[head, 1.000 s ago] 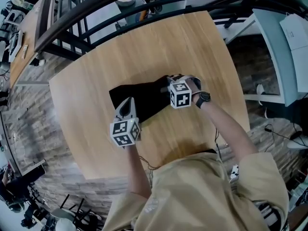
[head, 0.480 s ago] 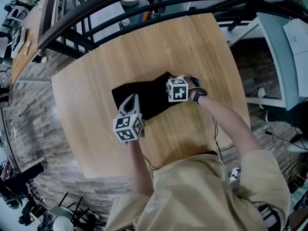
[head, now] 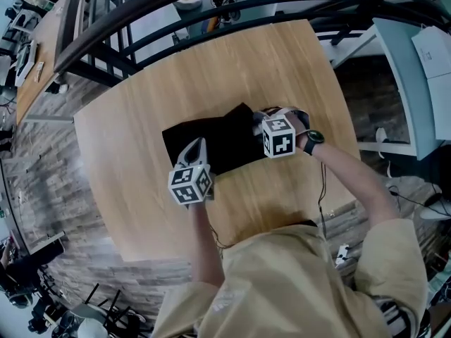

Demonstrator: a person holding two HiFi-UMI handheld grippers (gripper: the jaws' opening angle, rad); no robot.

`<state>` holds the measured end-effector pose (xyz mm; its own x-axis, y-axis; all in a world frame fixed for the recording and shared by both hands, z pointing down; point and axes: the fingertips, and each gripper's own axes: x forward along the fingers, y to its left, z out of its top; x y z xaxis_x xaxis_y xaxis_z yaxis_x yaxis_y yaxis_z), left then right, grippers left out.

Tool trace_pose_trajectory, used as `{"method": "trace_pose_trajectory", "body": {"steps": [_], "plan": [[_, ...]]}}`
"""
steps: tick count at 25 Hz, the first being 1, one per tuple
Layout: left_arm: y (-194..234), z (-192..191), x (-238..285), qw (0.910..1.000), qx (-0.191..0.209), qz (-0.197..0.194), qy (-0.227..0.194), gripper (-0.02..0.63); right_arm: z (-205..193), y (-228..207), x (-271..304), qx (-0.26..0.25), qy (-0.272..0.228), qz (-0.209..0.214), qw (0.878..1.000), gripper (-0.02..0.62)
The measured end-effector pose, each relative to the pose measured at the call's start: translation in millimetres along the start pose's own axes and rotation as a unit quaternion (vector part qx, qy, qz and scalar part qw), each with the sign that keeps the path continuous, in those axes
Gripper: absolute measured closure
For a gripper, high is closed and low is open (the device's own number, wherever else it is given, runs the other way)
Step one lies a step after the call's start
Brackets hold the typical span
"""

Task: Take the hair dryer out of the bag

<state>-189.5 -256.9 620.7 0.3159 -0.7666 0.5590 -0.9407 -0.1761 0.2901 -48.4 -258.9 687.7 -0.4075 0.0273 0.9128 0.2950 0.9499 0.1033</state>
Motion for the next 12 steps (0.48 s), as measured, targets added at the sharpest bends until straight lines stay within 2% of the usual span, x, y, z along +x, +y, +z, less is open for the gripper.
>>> {"method": "trace_pose_trajectory", "body": {"steps": [4,12], "plan": [[0,1,2,0.9997,-0.020,-0.008,-0.005,0.597,-23,-2,-19,0.003,0.014,-0.014,1.000,0.426],[-1,-4,5,0.9997,-0.016,-0.017,0.005,0.597,-65,0,-53,0.034,0.034,-0.038,0.998,0.426]]}}
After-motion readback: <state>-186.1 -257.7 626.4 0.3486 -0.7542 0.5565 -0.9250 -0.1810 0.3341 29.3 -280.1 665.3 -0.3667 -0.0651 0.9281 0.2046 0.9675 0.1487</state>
